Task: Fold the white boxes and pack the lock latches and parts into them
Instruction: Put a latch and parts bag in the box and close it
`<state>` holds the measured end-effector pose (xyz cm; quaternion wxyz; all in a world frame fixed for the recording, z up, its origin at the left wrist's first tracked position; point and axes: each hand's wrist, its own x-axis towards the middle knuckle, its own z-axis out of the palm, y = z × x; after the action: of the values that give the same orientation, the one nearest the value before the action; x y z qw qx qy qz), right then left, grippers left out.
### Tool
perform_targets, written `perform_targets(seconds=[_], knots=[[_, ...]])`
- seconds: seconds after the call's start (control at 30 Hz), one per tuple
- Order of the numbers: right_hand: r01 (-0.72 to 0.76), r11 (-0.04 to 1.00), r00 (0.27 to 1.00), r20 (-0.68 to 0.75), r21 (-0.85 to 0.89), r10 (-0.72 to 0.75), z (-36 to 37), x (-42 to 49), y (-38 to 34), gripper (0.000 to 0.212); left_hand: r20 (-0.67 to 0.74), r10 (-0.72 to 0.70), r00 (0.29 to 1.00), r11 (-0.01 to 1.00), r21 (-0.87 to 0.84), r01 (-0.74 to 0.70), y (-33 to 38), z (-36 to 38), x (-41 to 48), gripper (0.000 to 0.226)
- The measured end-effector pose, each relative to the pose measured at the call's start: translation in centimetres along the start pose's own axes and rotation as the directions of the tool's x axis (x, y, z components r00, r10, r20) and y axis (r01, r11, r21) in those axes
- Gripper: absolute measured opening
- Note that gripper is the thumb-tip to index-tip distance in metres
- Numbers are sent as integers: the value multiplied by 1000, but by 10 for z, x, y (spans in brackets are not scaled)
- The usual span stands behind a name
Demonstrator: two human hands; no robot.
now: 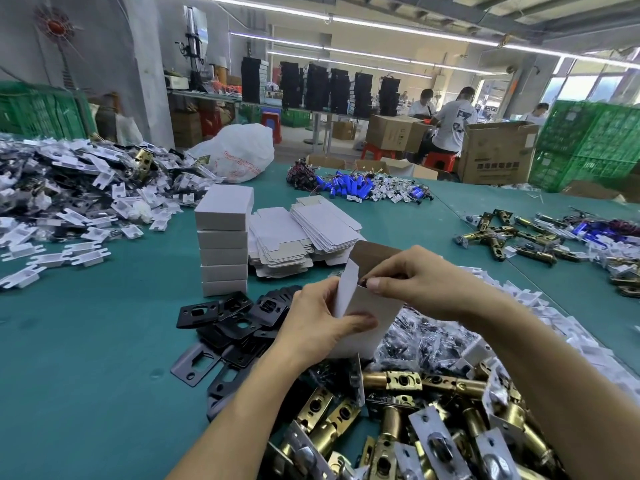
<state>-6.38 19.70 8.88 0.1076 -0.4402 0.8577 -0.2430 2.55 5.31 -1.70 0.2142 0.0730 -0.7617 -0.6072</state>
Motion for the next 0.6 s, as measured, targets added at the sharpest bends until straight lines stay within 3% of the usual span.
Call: perform_targets(seconds=[0.13, 0.23, 0.37, 0.5, 0.6], knots=[[54, 996, 983, -172, -69, -65, 14, 2, -4, 15, -11, 11, 1000, 1000, 21, -11, -2, -1, 1, 38], [130, 991, 960, -255, 24, -119, 17, 2, -7, 10, -23, 15, 1000, 999, 30, -14, -2, 0, 1, 38], [128, 991, 976, -174, -31, -131, 14, 3, -8, 6, -14, 27, 1000, 1000, 15, -27, -4, 0, 1, 39], [175, 970, 984, -4, -169, -179, 15, 1, -14, 30, -8, 56, 998, 998, -9, -57, -5, 0, 0, 33], [186, 947, 982, 63, -264, -175, 15, -2, -17, 31, -8, 70, 997, 996, -45, -71, -4, 1, 0, 39]])
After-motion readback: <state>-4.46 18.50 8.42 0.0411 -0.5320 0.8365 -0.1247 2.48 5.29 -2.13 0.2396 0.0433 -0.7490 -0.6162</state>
